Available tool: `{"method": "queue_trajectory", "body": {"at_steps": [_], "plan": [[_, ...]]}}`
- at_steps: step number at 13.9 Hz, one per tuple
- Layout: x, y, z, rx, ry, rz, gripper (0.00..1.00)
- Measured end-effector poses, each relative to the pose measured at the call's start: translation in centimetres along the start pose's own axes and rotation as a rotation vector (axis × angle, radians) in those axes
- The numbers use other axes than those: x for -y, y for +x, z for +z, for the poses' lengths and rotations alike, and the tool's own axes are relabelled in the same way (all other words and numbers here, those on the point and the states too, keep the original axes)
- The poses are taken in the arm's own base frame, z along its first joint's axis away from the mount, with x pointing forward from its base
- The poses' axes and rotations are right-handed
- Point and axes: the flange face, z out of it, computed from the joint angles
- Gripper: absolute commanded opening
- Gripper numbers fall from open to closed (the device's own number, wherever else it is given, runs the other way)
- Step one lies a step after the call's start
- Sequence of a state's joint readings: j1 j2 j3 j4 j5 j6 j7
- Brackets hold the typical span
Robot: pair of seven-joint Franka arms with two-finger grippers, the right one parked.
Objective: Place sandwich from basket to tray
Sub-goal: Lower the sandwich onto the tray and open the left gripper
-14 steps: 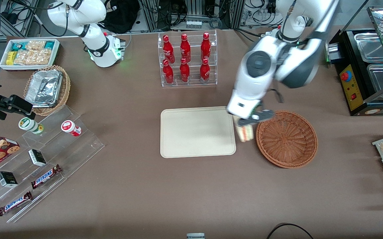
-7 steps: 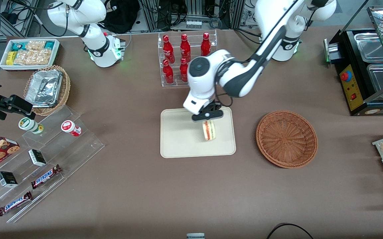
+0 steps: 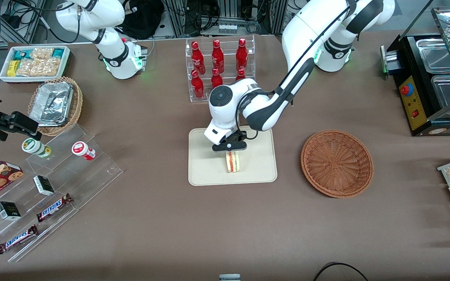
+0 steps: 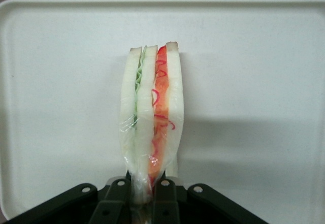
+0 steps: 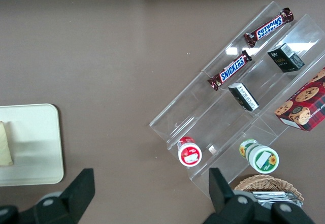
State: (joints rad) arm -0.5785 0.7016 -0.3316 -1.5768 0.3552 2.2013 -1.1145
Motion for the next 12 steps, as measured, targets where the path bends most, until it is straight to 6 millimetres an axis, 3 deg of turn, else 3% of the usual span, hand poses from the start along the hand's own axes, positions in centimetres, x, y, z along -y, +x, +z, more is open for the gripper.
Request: {"method": "queue_trajectory", "body": {"at_steps": [1, 2, 8, 10, 12], "plan": [[-0.2, -0.3, 0.2, 0.003, 0.002, 0.005, 0.80], [-0.4, -0.5, 0.3, 0.003, 0.002, 0.008, 0.98], [-0.5, 0.0, -1.2, -0.011, -0.005, 0.002, 1.00], [0.0, 0.4, -3.7, -0.021, 0.018, -0.027, 1.00], [0.7, 0.9, -8.5, -0.059, 0.020, -0.112, 1.00]]}}
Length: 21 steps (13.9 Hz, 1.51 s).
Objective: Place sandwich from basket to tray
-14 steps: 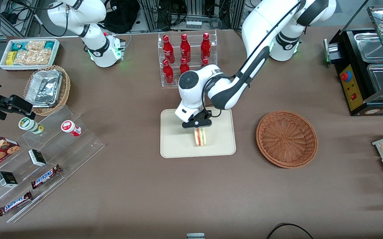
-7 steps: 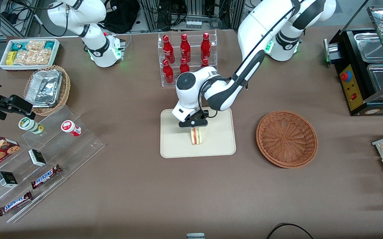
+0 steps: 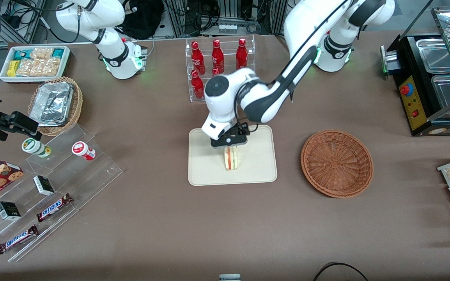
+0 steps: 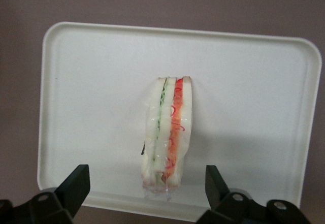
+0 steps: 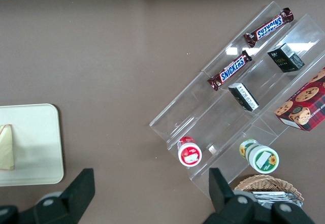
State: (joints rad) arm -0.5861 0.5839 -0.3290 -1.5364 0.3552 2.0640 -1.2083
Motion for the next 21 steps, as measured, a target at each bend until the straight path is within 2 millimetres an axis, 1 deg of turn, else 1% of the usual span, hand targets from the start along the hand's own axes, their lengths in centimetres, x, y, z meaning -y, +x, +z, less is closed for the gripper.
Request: {"method": "queue_trajectory", "body": {"at_steps": [1, 2, 3, 4, 6, 8, 9, 11, 12, 13, 14, 16, 19, 21], "plan": [[0.6, 0.6, -2.8, -0.027, -0.014, -0.051, 1.00], [1.8, 1.5, -5.7, -0.055, -0.022, -0.098, 1.00], [3.3, 2.4, -8.5, -0.074, -0.022, -0.136, 1.00], [5.2, 3.4, -11.2, -0.086, -0.015, -0.174, 1.00], [10.0, 5.7, -16.3, -0.082, -0.004, -0.271, 1.00], [15.6, 7.6, -21.0, -0.061, -0.002, -0.327, 1.00], [18.5, 8.2, -22.9, -0.047, 0.019, -0.328, 1.00], [24.3, 9.1, -25.9, -0.015, 0.069, -0.300, 1.00], [27.2, 9.7, -26.9, 0.006, 0.084, -0.273, 1.00], [29.9, 10.5, -27.3, 0.036, 0.090, -0.239, 1.00], [32.9, 11.5, -27.3, 0.073, 0.096, -0.194, 1.00], [37.9, 13.1, -27.0, 0.133, 0.106, -0.119, 1.00], [46.1, 14.9, -26.8, 0.210, 0.081, -0.005, 1.00], [50.4, 15.6, -26.7, 0.232, 0.061, 0.058, 1.00]]}}
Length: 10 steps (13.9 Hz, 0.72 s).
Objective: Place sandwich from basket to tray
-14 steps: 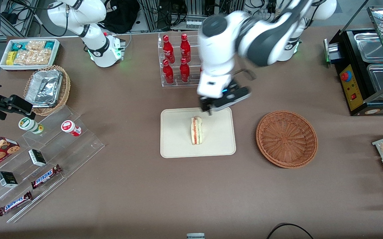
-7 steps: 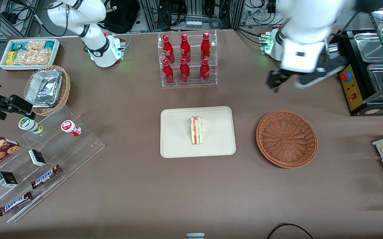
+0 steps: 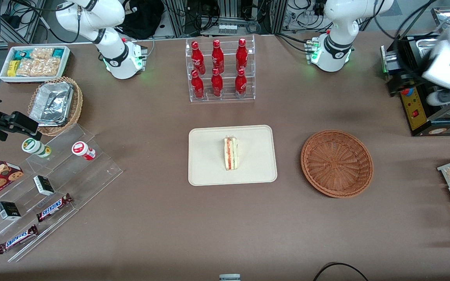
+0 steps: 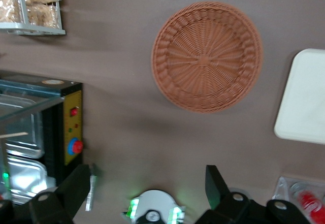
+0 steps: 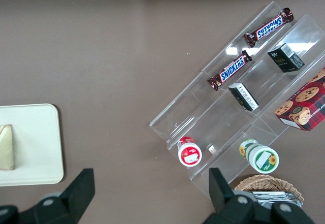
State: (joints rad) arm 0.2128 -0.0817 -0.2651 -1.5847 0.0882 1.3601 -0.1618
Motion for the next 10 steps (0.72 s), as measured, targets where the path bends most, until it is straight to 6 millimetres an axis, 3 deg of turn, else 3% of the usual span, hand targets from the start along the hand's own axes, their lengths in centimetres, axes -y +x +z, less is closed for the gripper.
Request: {"method": "queue_trajectory", "body": {"at_steps": [2, 3, 7, 10], "plan": [[2.4, 0.3, 0.2, 0.007, -0.028, 0.034, 1.00], [2.2, 0.4, 0.2, 0.005, -0.036, 0.042, 1.00], [-1.9, 0.5, -0.5, -0.048, -0.035, 0.066, 1.00], [-1.9, 1.2, -0.4, -0.061, -0.040, 0.061, 1.00]]}}
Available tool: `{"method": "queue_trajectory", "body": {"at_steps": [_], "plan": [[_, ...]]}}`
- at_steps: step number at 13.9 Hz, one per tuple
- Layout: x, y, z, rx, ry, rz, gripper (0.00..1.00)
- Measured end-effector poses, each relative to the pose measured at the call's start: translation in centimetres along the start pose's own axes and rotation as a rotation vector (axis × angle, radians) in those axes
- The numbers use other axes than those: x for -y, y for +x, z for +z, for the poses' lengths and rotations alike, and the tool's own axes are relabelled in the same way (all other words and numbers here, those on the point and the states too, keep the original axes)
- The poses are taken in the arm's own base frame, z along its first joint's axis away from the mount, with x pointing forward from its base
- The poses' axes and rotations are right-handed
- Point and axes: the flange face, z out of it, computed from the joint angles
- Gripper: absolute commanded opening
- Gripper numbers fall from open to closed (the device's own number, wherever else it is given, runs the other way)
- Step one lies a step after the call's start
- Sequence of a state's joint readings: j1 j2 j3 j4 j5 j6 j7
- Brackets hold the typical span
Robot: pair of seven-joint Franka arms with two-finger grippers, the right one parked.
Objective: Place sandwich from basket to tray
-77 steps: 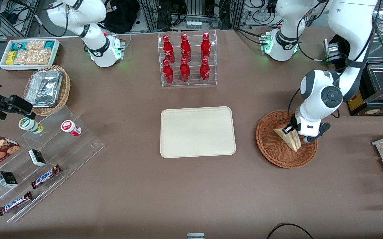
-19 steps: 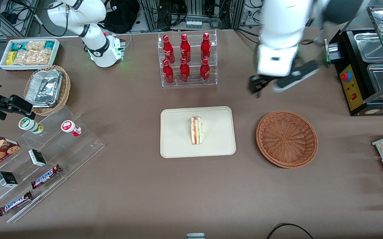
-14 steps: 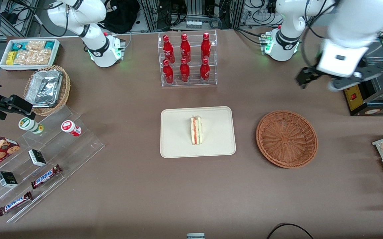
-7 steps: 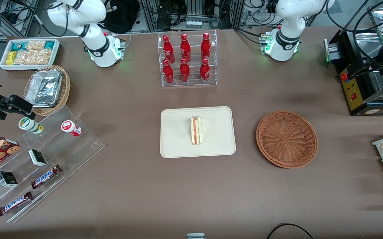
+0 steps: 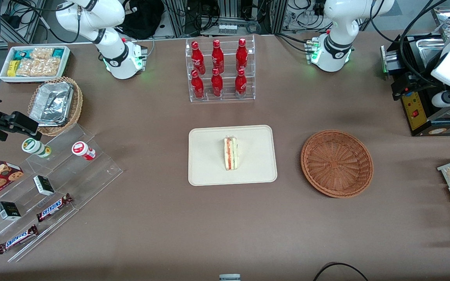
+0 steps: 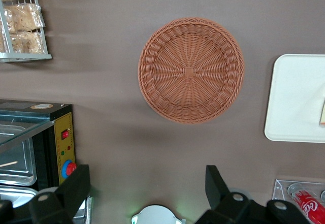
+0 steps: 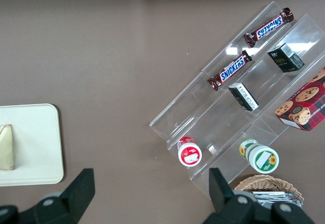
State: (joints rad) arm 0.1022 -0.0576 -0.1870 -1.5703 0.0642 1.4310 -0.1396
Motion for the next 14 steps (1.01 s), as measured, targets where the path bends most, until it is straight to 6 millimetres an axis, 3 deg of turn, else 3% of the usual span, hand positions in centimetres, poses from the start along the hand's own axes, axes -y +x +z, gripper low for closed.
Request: {"method": "queue_trajectory", "body": {"at_steps": [5, 10, 14], "plan": [[0.5, 1.7, -1.2, -0.034, -0.016, -0.012, 1.00], [0.5, 1.8, -1.1, -0.031, -0.017, -0.012, 1.00], [1.8, 2.0, -1.1, -0.027, -0.051, -0.041, 1.00]]}}
